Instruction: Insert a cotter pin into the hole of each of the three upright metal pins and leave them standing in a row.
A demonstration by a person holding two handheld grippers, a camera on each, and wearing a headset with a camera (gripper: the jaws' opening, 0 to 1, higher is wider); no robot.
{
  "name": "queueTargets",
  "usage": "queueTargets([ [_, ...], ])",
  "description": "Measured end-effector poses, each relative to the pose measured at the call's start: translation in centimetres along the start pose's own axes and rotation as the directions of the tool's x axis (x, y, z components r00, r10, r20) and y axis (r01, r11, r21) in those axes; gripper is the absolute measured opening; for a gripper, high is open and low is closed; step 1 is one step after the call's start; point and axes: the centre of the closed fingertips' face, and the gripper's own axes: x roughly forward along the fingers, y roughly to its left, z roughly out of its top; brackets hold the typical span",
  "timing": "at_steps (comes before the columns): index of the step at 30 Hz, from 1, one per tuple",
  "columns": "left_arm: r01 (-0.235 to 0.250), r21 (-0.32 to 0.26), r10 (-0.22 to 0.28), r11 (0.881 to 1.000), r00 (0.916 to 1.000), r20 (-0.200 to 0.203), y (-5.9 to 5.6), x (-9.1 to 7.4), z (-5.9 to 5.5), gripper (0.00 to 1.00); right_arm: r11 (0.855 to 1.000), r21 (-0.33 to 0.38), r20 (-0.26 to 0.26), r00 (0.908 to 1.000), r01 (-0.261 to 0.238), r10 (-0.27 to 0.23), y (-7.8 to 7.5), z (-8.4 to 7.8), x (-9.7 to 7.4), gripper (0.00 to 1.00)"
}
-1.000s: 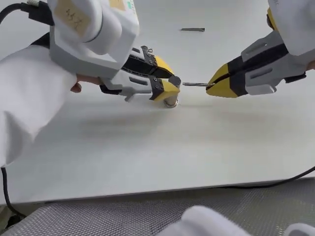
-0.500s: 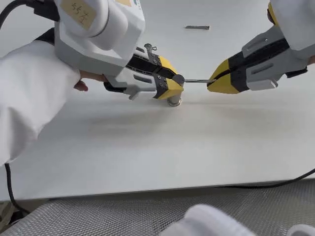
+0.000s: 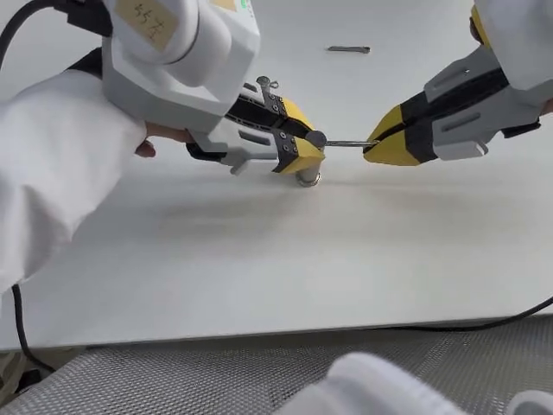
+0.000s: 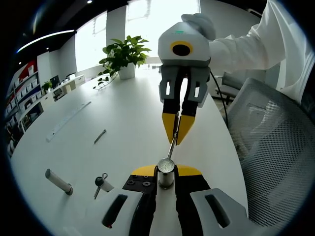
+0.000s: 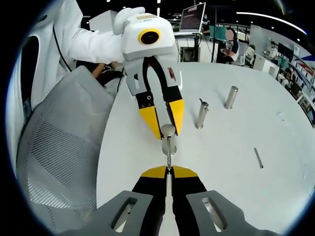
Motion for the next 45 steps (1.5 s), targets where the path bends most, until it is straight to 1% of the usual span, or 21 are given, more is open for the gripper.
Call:
queueTargets([
  [6,0.001,-0.006,-0.001,1.000,1.0000,-0.001,0.0,0.0,0.0,0.11,1.000,-0.005,-0.010,0.9999,0.006,-0.006,-0.1,-0.2,0.2,0.00],
  [11,0.004,-0.004,-0.004,1.000,1.0000,-0.001,-0.3,-0.2,0.1,0.11,1.000,-0.023,-0.012,0.9999,0.007,-0.007,-0.1,-0.2,0.3,0.00],
  [15,0.005,-0.005,-0.005,1.000,1.0000,0.000,-0.4,-0.2,0.2,0.11,1.000,-0.030,-0.004,1.0000,0.008,-0.008,0.0,0.1,0.0,0.00],
  [17,0.005,-0.006,-0.005,1.000,1.0000,0.003,-0.5,-0.2,0.3,0.11,0.999,-0.036,0.012,0.9999,0.011,-0.010,0.2,0.4,-0.1,0.00],
  [19,0.005,-0.005,-0.005,1.000,1.0000,0.002,-0.4,-0.2,0.2,0.11,0.999,-0.040,0.013,0.9999,0.009,-0.008,0.3,0.6,-0.1,0.00],
  [24,0.010,0.005,-0.010,1.000,0.9999,-0.002,-0.4,-0.2,0.3,0.11,0.999,-0.041,0.006,0.9999,0.012,-0.012,0.0,0.4,0.1,0.00],
  [28,0.011,0.006,-0.011,1.000,0.9999,-0.005,-0.5,-0.1,0.4,0.11,0.999,-0.043,0.007,0.9999,0.012,-0.012,0.0,0.6,0.3,0.00],
  [30,0.011,0.011,-0.011,1.000,0.9999,-0.006,-0.4,-0.1,0.3,0.11,0.999,-0.048,0.008,0.9999,0.010,-0.009,-0.1,0.6,0.5,0.00],
  [31,0.012,0.010,-0.012,1.000,0.9999,-0.006,-0.5,0.0,0.3,0.11,0.999,-0.052,0.000,1.0000,0.007,-0.007,-0.3,0.4,0.7,0.00],
  [33,0.012,0.010,-0.012,1.000,0.9999,-0.005,-0.5,-0.1,0.3,0.11,0.999,-0.045,-0.002,1.0000,0.006,-0.007,-0.4,0.3,1.0,0.00],
  [34,0.012,0.010,-0.012,1.000,0.9999,-0.006,-0.5,-0.1,0.3,0.11,0.999,-0.052,0.006,1.0000,0.002,-0.002,-0.4,0.6,1.1,0.00],
  [38,0.011,0.012,-0.011,1.000,0.9999,-0.007,-0.6,-0.1,0.3,0.11,0.998,-0.062,0.006,1.0000,-0.003,0.003,0.1,1.4,1.7,0.00],
  [42,0.012,0.006,-0.012,1.000,0.9999,-0.008,-0.5,0.0,0.3,0.11,0.997,-0.075,0.000,0.9999,-0.012,0.012,0.0,1.5,2.2,0.00],
  [45,0.013,0.003,-0.013,1.000,0.9999,-0.008,-0.5,-0.1,0.2,0.11,0.995,-0.097,-0.008,0.9997,-0.025,0.024,0.3,2.2,2.5,0.00],
])
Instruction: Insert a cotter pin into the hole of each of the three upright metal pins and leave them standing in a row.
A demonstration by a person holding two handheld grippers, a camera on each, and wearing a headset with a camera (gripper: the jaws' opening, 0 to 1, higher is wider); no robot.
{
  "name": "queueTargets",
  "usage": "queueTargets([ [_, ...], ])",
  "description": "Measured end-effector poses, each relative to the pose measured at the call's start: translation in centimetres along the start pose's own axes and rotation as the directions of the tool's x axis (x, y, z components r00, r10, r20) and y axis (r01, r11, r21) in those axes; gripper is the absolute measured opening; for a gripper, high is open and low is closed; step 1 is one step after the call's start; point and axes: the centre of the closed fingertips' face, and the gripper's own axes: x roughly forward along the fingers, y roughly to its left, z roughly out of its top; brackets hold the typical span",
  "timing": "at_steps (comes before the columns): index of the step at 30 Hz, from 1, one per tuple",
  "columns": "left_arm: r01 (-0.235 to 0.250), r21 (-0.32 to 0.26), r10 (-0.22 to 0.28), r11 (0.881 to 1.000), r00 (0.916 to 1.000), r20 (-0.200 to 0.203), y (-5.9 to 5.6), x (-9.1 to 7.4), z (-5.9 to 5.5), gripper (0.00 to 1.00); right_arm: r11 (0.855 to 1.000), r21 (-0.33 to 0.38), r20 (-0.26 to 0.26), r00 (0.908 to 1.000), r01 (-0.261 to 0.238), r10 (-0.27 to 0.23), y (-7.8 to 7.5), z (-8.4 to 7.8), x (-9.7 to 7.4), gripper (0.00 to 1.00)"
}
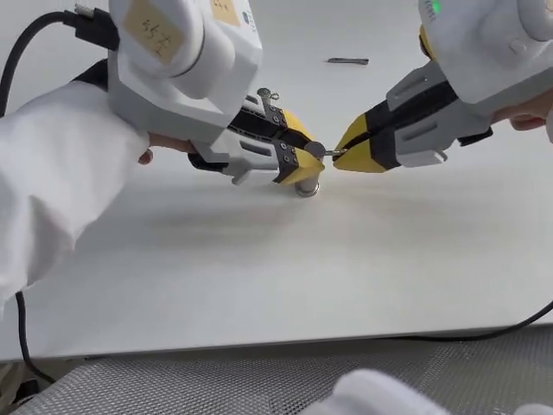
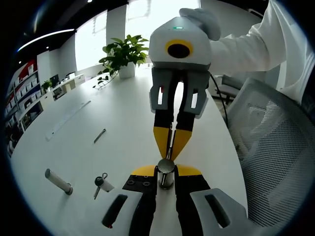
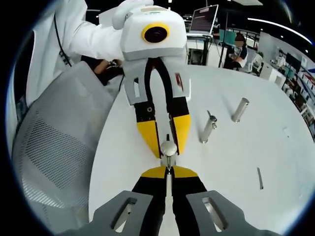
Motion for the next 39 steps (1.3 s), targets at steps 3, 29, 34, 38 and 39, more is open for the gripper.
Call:
queueTargets([
  [3,0.000,0.005,0.000,1.000,1.0000,-0.001,-0.1,0.0,0.1,0.11,1.000,-0.014,-0.010,0.9999,-0.007,0.007,0.0,0.3,0.2,0.00],
  [29,-0.004,-0.008,0.005,1.000,0.9999,0.009,0.2,0.0,0.0,0.12,1.000,-0.018,-0.016,0.9999,-0.002,0.001,-0.5,0.5,0.2,0.07],
  [34,-0.013,-0.022,0.014,1.000,0.9988,0.046,0.4,-0.7,0.2,0.30,1.000,0.023,0.010,0.9999,0.012,-0.012,-0.6,0.6,-0.1,0.10],
  [38,0.013,-0.029,-0.011,0.999,0.9975,0.069,-0.5,-1.3,0.2,0.56,0.997,0.072,0.053,0.9984,0.019,-0.022,-0.6,1.0,-0.4,0.12],
  [39,0.014,-0.028,-0.012,0.999,0.9971,0.075,-0.7,-1.5,0.1,0.63,0.997,0.070,0.051,0.9983,0.022,-0.026,-0.6,1.0,-0.4,0.14],
])
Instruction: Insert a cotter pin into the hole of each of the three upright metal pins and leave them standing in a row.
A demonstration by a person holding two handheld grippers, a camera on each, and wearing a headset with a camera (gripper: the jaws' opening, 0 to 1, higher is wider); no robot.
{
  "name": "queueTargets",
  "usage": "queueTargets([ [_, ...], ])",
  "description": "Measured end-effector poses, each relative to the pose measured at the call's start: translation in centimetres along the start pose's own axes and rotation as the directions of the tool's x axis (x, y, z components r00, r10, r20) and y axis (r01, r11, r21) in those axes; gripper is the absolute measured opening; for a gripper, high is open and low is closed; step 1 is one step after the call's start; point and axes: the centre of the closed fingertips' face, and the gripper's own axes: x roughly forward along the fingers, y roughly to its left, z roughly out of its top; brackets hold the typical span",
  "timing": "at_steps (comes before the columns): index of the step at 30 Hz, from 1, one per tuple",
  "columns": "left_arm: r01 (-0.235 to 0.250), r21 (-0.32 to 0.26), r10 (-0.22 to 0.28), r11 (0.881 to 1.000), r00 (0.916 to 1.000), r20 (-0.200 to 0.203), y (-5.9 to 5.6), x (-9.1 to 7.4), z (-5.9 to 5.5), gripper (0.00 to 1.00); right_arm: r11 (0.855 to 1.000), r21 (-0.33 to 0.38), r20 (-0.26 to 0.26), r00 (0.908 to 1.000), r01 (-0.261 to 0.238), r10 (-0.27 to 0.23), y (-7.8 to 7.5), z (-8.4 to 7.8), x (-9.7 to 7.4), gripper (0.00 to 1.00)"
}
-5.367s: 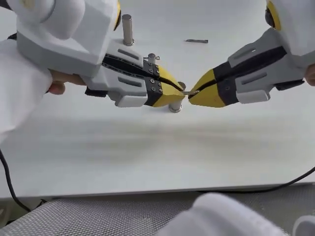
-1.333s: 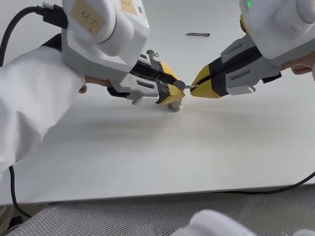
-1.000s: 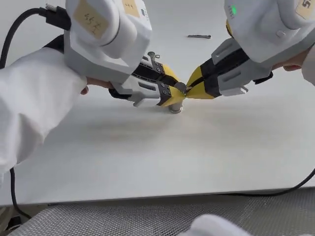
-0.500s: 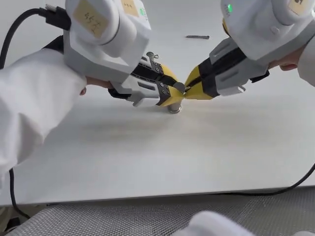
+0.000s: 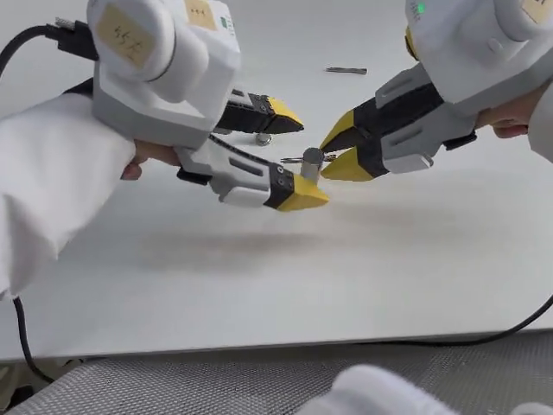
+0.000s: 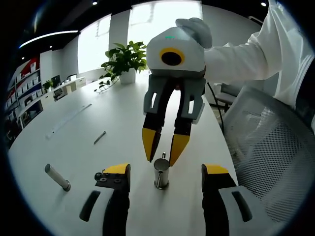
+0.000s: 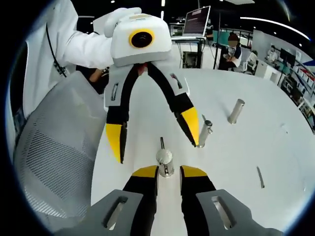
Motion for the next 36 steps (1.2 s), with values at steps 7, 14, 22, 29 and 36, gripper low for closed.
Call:
queueTargets([
  [7,0.028,-0.086,-0.025,0.996,0.9992,0.032,-1.6,-1.2,-1.6,0.82,1.000,-0.005,-0.008,0.9999,0.008,-0.008,0.6,0.1,0.2,0.20],
  [14,-0.027,-0.117,0.029,0.993,0.9996,0.007,-2.0,-2.5,-4.0,0.99,1.000,-0.002,-0.010,0.9999,-0.005,0.005,1.0,0.0,0.9,0.23],
  [22,-0.042,-0.128,0.041,0.991,0.9991,-0.009,-2.9,-3.1,-5.1,0.99,1.000,0.019,0.017,0.9997,-0.016,0.016,1.2,0.6,1.4,0.23],
  [29,-0.051,-0.125,0.049,0.991,0.9986,-0.019,-3.2,-3.1,-5.4,0.99,0.999,0.041,0.039,0.9991,-0.016,0.014,1.0,0.8,1.9,0.18],
  [36,-0.061,-0.135,0.059,0.989,0.9981,-0.013,-3.0,-3.2,-5.3,0.98,0.999,0.043,0.048,0.9988,-0.008,0.006,0.2,0.4,2.2,0.14],
])
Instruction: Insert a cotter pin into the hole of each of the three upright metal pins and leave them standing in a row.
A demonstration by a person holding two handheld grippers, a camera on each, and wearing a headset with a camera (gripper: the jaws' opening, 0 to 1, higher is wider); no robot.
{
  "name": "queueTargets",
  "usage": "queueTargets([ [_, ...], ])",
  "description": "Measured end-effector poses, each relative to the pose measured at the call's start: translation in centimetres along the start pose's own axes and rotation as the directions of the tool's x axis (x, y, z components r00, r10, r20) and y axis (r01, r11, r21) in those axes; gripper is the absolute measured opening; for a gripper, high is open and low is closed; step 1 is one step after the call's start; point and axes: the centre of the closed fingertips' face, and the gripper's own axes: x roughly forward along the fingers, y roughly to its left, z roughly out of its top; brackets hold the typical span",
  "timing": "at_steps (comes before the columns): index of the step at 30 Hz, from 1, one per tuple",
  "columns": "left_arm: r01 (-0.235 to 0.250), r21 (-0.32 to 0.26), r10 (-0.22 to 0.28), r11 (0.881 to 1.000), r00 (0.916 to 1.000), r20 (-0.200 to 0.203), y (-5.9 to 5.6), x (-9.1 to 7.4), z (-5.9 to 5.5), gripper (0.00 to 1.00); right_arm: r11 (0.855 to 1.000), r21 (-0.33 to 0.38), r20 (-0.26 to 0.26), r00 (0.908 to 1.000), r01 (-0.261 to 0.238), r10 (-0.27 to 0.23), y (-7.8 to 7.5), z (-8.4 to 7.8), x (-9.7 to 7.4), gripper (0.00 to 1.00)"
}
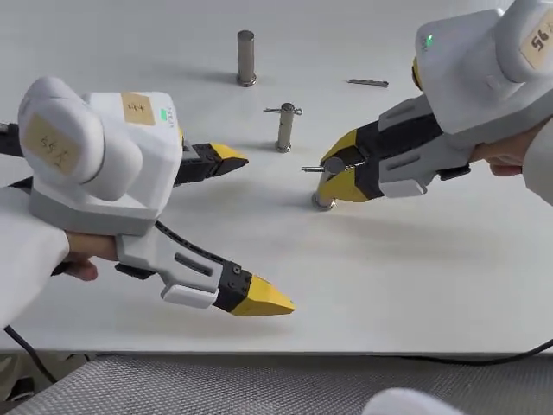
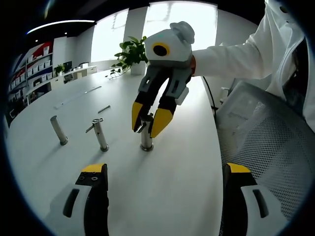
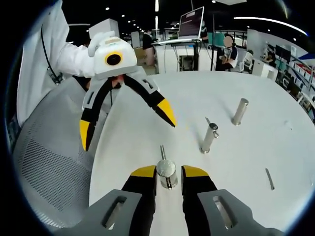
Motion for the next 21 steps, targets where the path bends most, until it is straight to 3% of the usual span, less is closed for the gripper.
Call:
queueTargets([
  [12,0.010,-0.026,-0.011,1.000,0.9995,-0.028,-0.2,0.3,-0.7,0.95,1.000,0.017,0.012,0.9997,-0.022,0.022,0.5,0.1,0.5,0.10],
  [16,0.012,-0.034,-0.014,0.999,0.9992,-0.038,-0.3,0.4,-1.0,0.95,0.998,-0.052,0.006,0.9998,-0.018,0.019,0.4,0.1,0.4,0.09],
  [21,0.015,-0.035,-0.017,0.999,0.9985,-0.053,-0.5,0.5,-1.2,0.93,0.996,-0.084,0.004,1.0000,-0.004,0.004,-0.4,-0.1,0.4,0.09],
])
